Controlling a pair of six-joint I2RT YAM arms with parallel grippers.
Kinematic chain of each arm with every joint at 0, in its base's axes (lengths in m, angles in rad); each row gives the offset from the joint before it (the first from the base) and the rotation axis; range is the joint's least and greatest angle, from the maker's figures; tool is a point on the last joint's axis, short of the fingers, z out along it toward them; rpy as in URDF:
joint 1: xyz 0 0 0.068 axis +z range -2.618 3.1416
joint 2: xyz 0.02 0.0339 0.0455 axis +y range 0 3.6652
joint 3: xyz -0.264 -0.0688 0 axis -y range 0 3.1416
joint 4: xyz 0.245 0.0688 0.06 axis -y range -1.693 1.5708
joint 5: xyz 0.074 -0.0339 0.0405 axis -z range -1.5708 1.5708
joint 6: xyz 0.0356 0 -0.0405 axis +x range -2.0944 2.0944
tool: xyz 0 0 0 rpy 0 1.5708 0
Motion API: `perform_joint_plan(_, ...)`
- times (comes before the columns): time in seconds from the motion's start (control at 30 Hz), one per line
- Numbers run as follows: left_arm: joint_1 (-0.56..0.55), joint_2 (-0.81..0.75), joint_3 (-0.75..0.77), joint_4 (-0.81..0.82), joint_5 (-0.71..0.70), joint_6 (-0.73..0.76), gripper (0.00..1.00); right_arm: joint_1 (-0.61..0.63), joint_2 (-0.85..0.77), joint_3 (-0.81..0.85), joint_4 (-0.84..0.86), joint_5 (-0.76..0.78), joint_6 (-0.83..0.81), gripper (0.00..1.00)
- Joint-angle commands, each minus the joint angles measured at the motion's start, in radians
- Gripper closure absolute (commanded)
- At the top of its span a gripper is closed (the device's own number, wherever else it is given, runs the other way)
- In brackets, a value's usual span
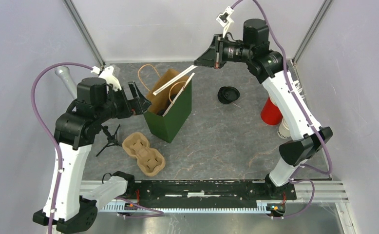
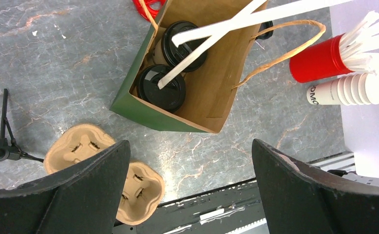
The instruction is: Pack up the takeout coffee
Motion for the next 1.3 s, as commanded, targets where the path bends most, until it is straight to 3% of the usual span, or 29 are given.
perform_joint_plan(0.0,-0.001,-0.008,0.046,-0.008,-0.030,0.006,0.00,0.007,0.021,0.026,-0.052,-0.053,-0.059,1.00)
perform_joint_plan(0.63,-0.001,-0.019,0.041,-0.018,-0.041,0.005,0.00,0.060,0.228,0.036,0.023,-0.061,-0.054,0.94)
perform_joint_plan(0.93,0.000,-0.018,0.046,-0.029,-0.054,0.015,0.00,0.051,0.227,0.063,0.064,-0.019,-0.013,0.58)
perform_joint_plan(1.27,-0.001,0.008,0.093,-0.027,-0.057,0.036,0.00,-0.005,0.114,0.058,0.112,0.068,0.021,0.54)
